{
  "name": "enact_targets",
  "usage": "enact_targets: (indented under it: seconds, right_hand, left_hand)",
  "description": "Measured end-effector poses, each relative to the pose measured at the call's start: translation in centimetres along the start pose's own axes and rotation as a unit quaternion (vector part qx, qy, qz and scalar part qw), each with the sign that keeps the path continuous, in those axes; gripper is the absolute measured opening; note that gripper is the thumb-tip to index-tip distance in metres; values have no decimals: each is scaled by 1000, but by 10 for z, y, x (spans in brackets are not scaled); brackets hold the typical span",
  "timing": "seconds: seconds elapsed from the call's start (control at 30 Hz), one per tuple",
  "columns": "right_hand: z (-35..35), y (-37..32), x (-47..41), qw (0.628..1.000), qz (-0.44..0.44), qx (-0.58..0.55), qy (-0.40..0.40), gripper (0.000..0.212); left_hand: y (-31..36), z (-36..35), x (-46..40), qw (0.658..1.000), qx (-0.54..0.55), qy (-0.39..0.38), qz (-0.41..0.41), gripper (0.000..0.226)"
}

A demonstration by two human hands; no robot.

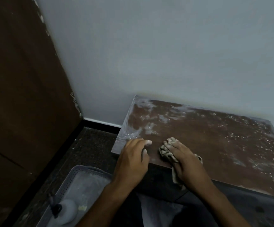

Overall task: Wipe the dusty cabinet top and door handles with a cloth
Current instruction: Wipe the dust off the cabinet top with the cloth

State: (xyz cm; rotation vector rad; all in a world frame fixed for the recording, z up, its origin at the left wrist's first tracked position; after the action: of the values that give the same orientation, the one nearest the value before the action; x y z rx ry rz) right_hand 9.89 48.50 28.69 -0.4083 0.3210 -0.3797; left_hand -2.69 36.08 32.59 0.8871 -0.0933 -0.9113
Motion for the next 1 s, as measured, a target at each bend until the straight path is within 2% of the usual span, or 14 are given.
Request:
enact_targets:
  seconds: [0.07,0.3,0.43,0.6,0.7,0.83,1.0]
  right_hand:
    - [-4,-9,-9,1000,-6,11,15,50]
    - [-53,-104,-71,994,101,-29,0,45]
    - [-54,-92,-59,994,103,-31,-35,54]
    - [-35,-67,-28,994,103,-20,-23,51]
    - [-53,-88,-52,995,97,-9,-37,54]
    - [-81,-142,-95,986,153,-41,-49,49]
    - [-71,-135,-81,986,153,-33,-55,56]
  left_hand:
    - [-14,12,0,1000,-2,22,12,32]
    - [-44,45,-11,992,-40,97,67,22]
    - [-62,64,-8,988,-29,124,92,26]
    - [-90,68,1,982,-12,116,145,28]
    - [-91,67,-1,983,-9,115,143,29]
    - [-93,73,-7,982,-12,127,139,28]
    - [-103,81,-10,977,3,132,169,28]
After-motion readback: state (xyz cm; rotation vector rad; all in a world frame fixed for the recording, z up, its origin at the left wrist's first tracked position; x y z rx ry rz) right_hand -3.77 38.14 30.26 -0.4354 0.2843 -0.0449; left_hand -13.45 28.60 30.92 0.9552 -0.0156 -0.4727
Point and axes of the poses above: each hand's wrist, its own x-axis away from the middle knuckle, its own z-axis out of the back of the hand, y = z × x, the point moved 10 cm from there along -x, towards the middle knuckle, and after that the axes turned 5 degrees about z, right-handed, at the moved point
